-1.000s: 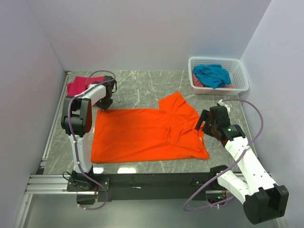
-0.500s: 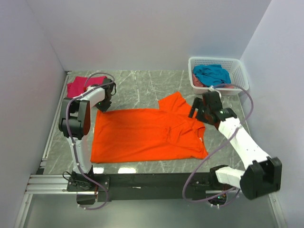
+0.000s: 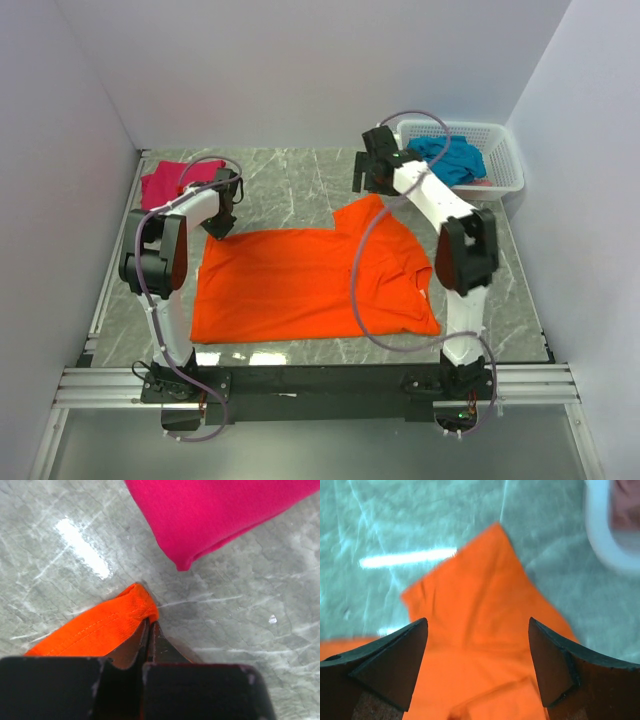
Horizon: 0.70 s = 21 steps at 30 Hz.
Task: Fold and stack the t-shirts
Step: Fold the tshirt
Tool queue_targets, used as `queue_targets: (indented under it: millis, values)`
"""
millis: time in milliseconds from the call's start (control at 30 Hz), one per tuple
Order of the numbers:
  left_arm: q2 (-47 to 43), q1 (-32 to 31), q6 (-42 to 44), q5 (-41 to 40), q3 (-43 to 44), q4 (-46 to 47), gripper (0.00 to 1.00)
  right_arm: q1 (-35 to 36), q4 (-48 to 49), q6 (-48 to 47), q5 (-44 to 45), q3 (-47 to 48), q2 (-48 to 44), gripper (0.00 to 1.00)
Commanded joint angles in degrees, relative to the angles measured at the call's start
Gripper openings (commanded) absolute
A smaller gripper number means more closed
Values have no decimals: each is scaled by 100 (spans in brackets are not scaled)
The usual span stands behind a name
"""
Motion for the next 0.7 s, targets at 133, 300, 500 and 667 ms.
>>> queue_targets:
  millis: [133,300,500,667]
  values:
    - [-163,-37,60,271,-28,81,1,-17,-1091,-263,69,2797,2165,87]
    - [-216,-37,69,297,-107,143,1,-25,-1092,-184,-71,3002,2808,85]
    - [-225,-37,51,253,-116,90,1,-25,-942,-34,-36,2379,2703,82]
    - [-225,-37,42,262,-133,82,1,-17,-845,89,-106,2096,2624,69]
